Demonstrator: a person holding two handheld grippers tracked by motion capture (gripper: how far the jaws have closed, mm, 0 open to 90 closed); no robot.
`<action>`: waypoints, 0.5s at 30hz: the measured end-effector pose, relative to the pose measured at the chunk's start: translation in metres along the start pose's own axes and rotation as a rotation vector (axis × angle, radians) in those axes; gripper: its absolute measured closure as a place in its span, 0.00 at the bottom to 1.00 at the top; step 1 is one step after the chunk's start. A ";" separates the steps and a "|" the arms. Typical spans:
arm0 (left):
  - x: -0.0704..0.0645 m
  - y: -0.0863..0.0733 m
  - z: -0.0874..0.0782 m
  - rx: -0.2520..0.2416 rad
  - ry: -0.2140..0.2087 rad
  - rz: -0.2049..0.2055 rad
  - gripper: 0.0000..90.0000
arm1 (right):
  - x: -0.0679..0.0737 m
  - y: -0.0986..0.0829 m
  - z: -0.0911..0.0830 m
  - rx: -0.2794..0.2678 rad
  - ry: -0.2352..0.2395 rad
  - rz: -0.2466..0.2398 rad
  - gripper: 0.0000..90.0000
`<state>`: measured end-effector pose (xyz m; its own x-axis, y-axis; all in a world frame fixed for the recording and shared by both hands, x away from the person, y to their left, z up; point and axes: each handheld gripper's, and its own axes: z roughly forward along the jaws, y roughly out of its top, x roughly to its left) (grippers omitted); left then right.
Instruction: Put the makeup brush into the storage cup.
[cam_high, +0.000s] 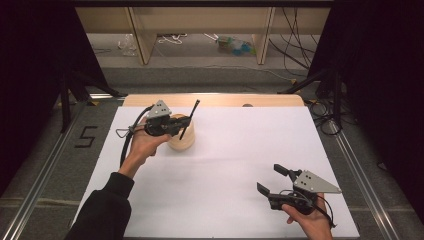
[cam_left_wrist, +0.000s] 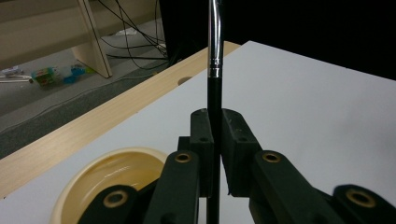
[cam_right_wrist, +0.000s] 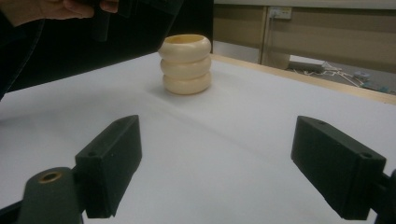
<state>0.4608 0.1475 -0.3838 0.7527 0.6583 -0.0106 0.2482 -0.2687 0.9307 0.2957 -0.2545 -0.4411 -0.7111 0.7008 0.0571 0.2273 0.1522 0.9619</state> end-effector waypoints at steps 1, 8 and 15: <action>0.001 0.000 0.000 -0.003 0.002 -0.003 0.93 | 0.000 0.000 0.000 -0.001 0.000 -0.001 0.19; 0.004 -0.001 -0.002 -0.030 0.029 -0.013 0.93 | 0.000 0.000 0.000 -0.005 0.004 -0.002 0.19; 0.007 0.000 -0.005 -0.075 0.054 -0.034 0.93 | 0.000 0.000 0.001 -0.006 0.006 0.001 0.19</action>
<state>0.4631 0.1561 -0.3823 0.7103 0.7035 -0.0255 0.2257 -0.1933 0.9548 0.2961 -0.2536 -0.4417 -0.7147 0.6969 0.0597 0.2242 0.1473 0.9633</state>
